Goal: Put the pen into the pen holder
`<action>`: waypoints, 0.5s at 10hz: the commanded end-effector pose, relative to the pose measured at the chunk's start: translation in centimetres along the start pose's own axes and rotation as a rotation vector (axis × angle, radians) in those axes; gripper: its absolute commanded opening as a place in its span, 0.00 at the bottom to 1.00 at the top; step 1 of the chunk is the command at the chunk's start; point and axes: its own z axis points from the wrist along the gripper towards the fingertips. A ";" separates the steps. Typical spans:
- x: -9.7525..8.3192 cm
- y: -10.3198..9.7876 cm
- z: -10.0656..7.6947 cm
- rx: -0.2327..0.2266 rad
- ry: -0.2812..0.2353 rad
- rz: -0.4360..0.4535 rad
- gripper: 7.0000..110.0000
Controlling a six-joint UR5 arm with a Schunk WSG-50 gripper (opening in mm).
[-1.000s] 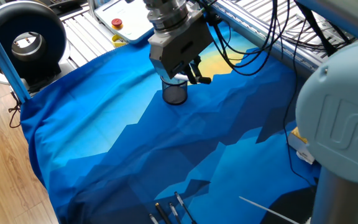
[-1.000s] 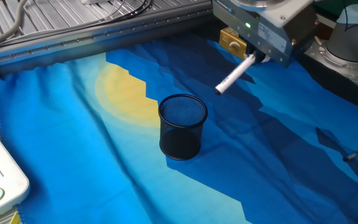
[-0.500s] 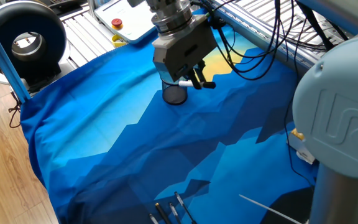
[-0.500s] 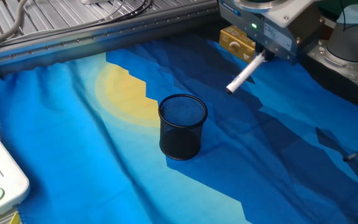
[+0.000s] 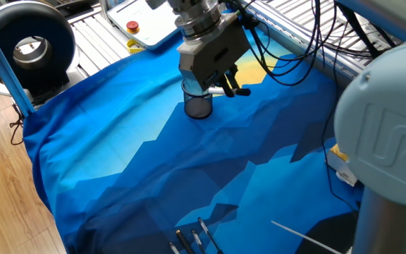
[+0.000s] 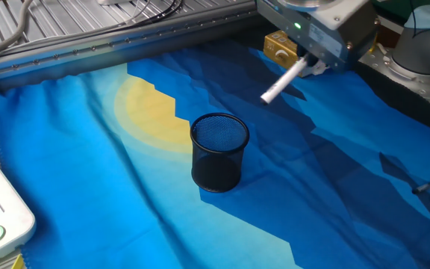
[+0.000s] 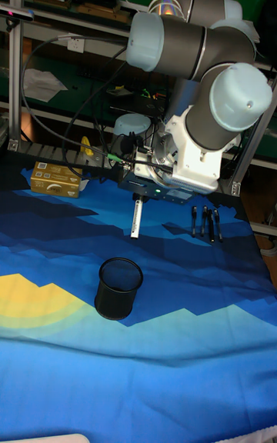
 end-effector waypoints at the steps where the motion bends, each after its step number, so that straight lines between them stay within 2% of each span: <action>1: -2.4 -0.2 -0.8 -0.007 -0.113 0.061 0.00; 2: -2.9 -0.1 -0.9 -0.013 -0.135 0.074 0.00; 5: -3.5 0.1 -1.0 -0.020 -0.157 0.065 0.00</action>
